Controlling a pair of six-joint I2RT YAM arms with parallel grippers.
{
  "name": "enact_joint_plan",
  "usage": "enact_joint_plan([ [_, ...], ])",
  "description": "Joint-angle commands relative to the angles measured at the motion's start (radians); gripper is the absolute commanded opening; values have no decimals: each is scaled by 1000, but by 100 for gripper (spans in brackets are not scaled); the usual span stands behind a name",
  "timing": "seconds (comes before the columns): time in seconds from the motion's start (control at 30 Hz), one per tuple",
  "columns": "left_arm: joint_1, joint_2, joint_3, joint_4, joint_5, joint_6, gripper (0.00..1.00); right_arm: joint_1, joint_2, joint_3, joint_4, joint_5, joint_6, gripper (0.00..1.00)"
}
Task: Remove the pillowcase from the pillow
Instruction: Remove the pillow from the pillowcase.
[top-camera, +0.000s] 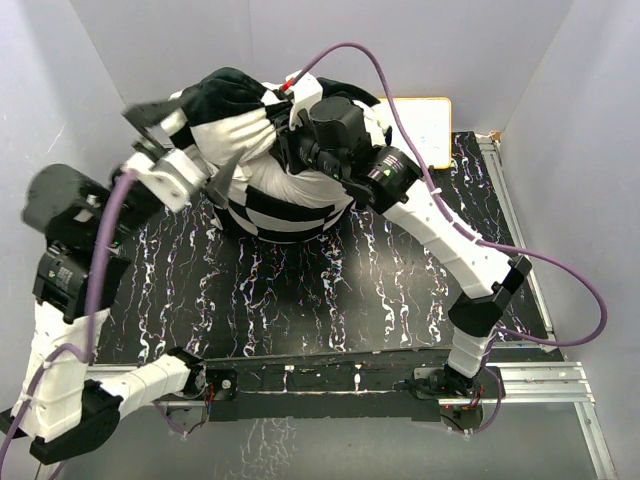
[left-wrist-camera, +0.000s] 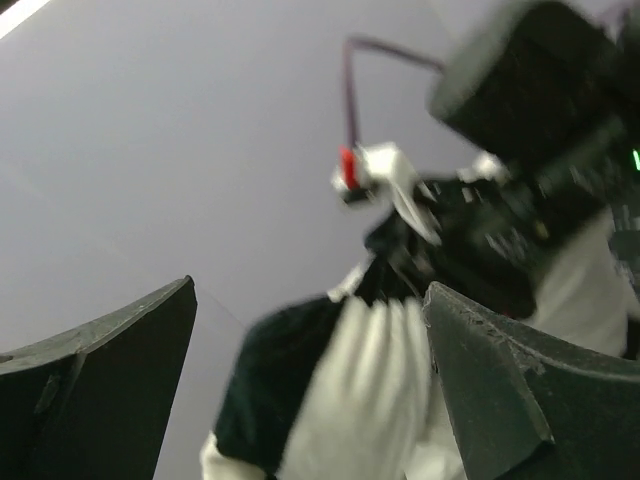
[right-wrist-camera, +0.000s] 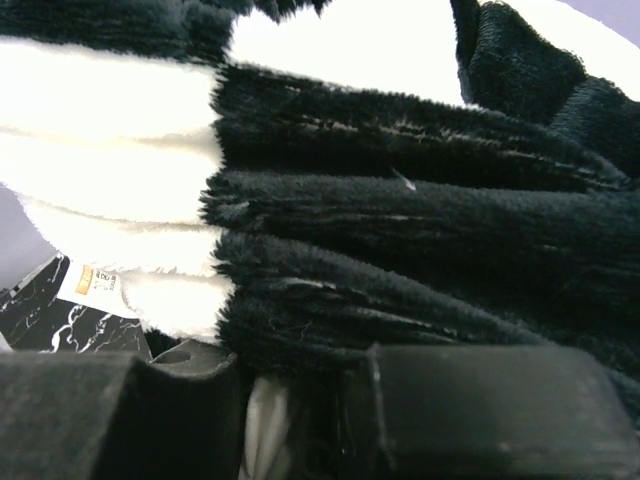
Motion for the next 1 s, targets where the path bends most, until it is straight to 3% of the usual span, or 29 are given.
enact_joint_plan([
  [0.0,-1,-62,-242,-124,11,234,93,-22,14,61,-60,87,88,8],
  [0.17,0,-123,-434,-14,-111,326,89,-22,8,59,-52,44,111,8],
  [0.27,0,-138,-520,136,-164,343,89,-22,-1,42,-45,28,120,8],
  [0.43,0,-151,-593,370,-169,327,89,-16,-12,18,-46,9,124,8],
  [0.63,0,-176,-646,501,-119,324,85,-13,-22,-19,-34,-6,122,8],
  [0.97,-1,-86,-523,189,-120,263,86,-4,-21,-24,-33,-5,117,8],
])
